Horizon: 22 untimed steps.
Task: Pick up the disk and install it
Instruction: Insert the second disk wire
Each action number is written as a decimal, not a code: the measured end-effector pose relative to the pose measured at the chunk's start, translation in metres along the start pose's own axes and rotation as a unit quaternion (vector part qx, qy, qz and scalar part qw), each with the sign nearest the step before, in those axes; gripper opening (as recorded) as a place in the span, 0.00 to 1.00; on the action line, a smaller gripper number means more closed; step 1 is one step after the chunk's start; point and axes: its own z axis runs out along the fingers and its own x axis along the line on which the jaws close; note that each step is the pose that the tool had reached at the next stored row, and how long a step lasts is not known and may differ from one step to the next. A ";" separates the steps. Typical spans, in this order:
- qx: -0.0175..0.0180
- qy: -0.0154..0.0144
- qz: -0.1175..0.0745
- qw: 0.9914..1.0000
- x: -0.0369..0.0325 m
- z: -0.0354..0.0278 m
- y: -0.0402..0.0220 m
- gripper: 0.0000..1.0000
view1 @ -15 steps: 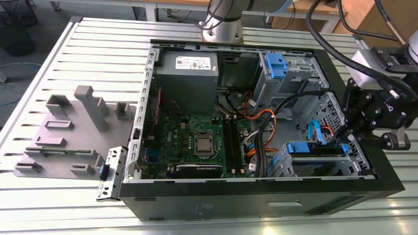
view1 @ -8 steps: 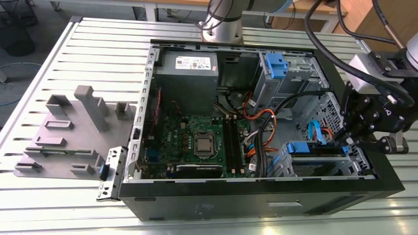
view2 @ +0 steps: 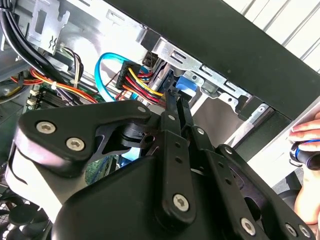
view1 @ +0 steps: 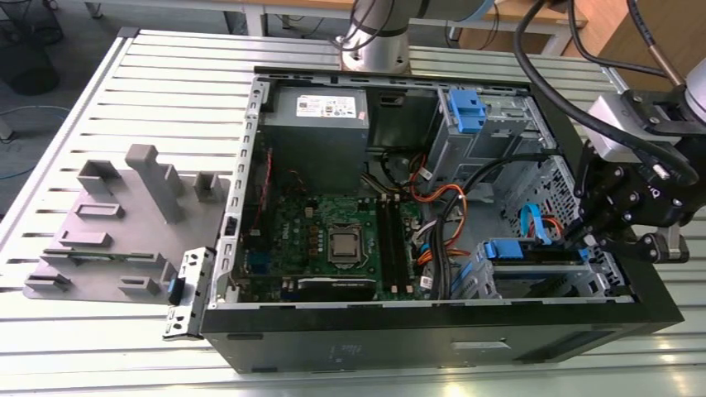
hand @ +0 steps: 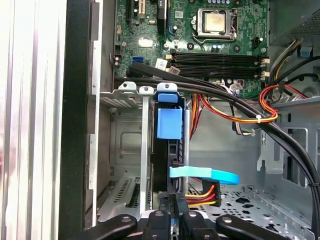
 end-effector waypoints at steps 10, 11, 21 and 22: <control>0.000 0.000 0.000 1.000 0.0001 0.0043 -0.0001 0.24; 0.000 0.000 0.000 1.000 0.0001 0.0046 -0.0001 0.24; 0.000 0.000 0.000 1.000 0.0001 0.0049 -0.0001 0.22; 0.000 0.000 0.000 1.000 0.0001 0.0048 -0.0001 0.16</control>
